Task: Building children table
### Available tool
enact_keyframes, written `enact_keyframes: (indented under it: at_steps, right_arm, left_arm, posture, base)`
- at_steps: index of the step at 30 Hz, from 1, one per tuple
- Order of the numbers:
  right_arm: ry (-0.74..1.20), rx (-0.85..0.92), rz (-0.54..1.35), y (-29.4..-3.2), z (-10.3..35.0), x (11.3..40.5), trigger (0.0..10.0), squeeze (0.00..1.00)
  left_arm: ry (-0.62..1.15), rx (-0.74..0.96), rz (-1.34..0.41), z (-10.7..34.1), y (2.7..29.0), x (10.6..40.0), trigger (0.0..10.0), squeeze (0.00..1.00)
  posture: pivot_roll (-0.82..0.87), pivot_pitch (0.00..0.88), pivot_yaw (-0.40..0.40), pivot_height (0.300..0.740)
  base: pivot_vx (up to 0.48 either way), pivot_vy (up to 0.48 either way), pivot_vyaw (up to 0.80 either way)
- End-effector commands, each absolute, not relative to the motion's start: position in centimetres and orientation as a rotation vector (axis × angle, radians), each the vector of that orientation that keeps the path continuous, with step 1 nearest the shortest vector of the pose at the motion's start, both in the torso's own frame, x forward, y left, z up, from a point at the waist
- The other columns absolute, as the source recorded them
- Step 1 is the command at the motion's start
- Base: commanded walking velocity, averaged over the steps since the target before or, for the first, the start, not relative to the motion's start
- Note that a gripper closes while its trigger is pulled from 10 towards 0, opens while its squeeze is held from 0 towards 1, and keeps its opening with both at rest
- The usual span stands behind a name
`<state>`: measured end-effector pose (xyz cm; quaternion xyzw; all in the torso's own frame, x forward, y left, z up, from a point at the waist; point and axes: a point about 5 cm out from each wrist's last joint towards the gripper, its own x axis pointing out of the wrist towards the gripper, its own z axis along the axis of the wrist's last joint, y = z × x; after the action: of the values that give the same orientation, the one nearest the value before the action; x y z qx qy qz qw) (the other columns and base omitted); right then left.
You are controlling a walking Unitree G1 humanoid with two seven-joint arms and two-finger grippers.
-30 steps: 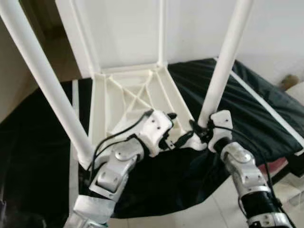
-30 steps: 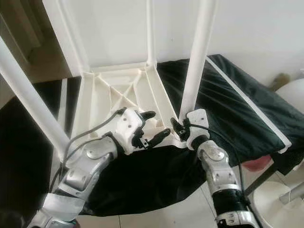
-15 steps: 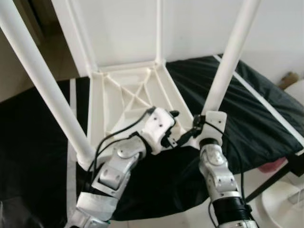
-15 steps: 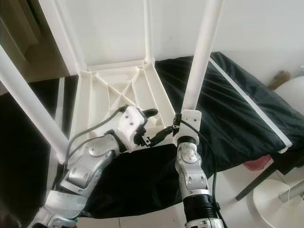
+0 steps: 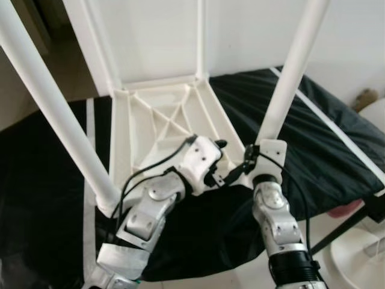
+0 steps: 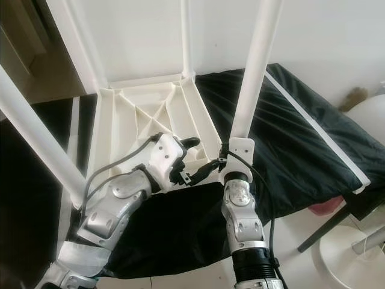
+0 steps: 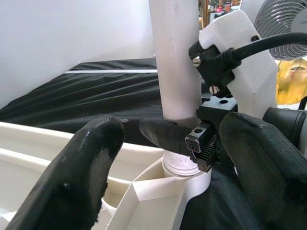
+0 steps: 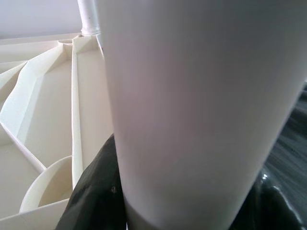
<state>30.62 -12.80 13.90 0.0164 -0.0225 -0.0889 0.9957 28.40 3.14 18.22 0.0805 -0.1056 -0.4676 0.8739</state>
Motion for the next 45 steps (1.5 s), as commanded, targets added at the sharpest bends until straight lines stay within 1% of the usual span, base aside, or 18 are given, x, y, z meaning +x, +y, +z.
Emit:
enact_keyframes:
  at_steps: [1,4,10,13,18,19,20,22,23,26,30,32,34,37,40,41,44,45]
  right_arm:
    - [-0.01,0.041,-0.18,-13.1,13.1,30.3,10.0,1.0]
    - [-0.033,0.051,-0.165,-13.4,13.4,30.2,10.0,1.0]
    - [-0.096,-0.001,-0.081,-14.3,13.9,29.3,10.0,1.0]
    - [-0.104,0.008,-0.041,-15.0,13.8,28.9,10.0,1.0]
    - [-0.103,0.016,-0.026,-15.2,13.8,28.8,10.0,1.0]
    - [-0.117,-0.007,0.065,-15.8,13.6,28.5,10.0,0.0]
    - [-0.117,-0.007,0.065,-15.8,13.6,28.5,10.0,0.0]
    - [-0.125,-0.067,0.235,-16.8,13.4,28.4,10.0,0.0]
    - [-0.121,-0.082,0.285,-17.2,13.3,28.4,10.0,0.0]
    - [-0.121,-0.103,0.308,-17.5,13.5,28.6,10.0,0.0]
    - [-0.093,-0.163,0.442,-18.0,14.1,29.6,10.0,0.0]
    - [-0.092,-0.164,0.446,-18.1,14.1,29.7,10.0,0.0]
    - [-0.079,-0.209,0.518,-17.5,14.2,29.9,10.0,0.0]
    - [-0.051,-0.235,0.549,-17.3,14.0,30.8,10.0,0.0]
    - [-0.041,-0.222,0.569,-17.7,13.7,31.5,10.0,0.0]
    - [-0.037,-0.22,0.569,-17.8,13.5,31.7,4.7,0.0]
    - [-0.033,-0.22,0.569,-18.0,13.3,31.8,4.7,0.0]
    - [-0.033,-0.221,0.572,-18.0,13.3,31.8,0.0,0.0]
  left_arm:
    - [-0.211,0.159,-0.985,17.9,3.2,28.4,10.0,0.0]
    - [-0.213,0.155,-0.984,17.9,3.2,28.4,10.0,0.0]
    - [-0.212,0.158,-0.986,17.9,3.3,28.3,10.0,0.0]
    - [-0.212,0.16,-0.986,17.9,3.4,28.3,10.0,0.0]
    - [-0.212,0.16,-0.986,17.9,3.4,28.3,10.0,0.0]
    - [-0.212,0.163,-0.989,17.9,3.5,28.3,10.0,0.0]
    - [-0.212,0.163,-0.989,17.9,3.5,28.3,10.0,0.0]
    - [-0.212,0.169,-1.004,17.8,3.6,28.2,10.0,0.0]
    - [-0.211,0.17,-1.008,17.8,3.6,28.2,10.0,0.0]
    - [-0.21,0.169,-1.015,17.8,3.5,28.1,10.0,0.0]
    - [-0.198,0.193,-1.043,17.5,3.6,27.8,10.0,0.0]
    - [-0.198,0.194,-1.044,17.5,3.6,27.8,10.0,0.0]
    - [-0.194,0.192,-1.045,17.5,3.6,27.8,10.0,0.0]
    - [-0.19,0.193,-1.047,17.4,3.6,27.8,10.0,0.0]
    - [-0.189,0.195,-1.047,17.4,3.5,27.7,10.0,0.0]
    - [-0.187,0.202,-1.043,17.3,3.5,27.7,10.0,0.0]
    - [-0.183,0.21,-1.039,17.3,3.6,27.7,10.0,0.0]
    - [-0.183,0.212,-1.037,17.3,3.6,27.7,10.0,0.0]
  posture:
    - [-0.04,0.0,0.017,0.74]
    - [-0.04,0.0,0.015,0.74]
    - [-0.04,0.0,0.015,0.74]
    - [-0.04,0.0,0.015,0.74]
    - [-0.04,0.0,0.015,0.74]
    - [-0.04,0.0,0.018,0.74]
    - [-0.04,0.0,0.018,0.74]
    - [-0.04,0.0,0.023,0.74]
    - [-0.04,0.0,0.023,0.74]
    - [-0.04,0.0,0.024,0.74]
    - [-0.04,0.0,0.03,0.74]
    - [-0.04,0.0,0.03,0.74]
    - [-0.04,0.0,0.032,0.74]
    - [-0.04,0.0,0.032,0.74]
    - [-0.03,0.0,0.031,0.74]
    - [-0.02,0.0,0.028,0.74]
    - [-0.02,0.0,0.028,0.74]
    - [-0.02,0.0,0.027,0.74]
  base:
    - [0.0,0.0,0.0]
    - [0.0,0.0,0.0]
    - [0.0,0.0,0.0]
    - [0.0,0.0,0.0]
    - [0.0,0.0,0.0]
    - [0.0,0.0,0.0]
    - [0.0,0.0,0.0]
    - [0.0,0.0,0.0]
    - [0.0,0.0,0.0]
    - [0.0,0.0,0.0]
    - [0.0,0.0,0.0]
    - [0.0,0.0,0.0]
    - [0.0,0.0,0.0]
    - [0.0,0.0,0.0]
    - [0.0,0.0,0.0]
    - [0.0,0.0,0.0]
    - [0.0,0.0,0.0]
    - [0.0,0.0,0.0]
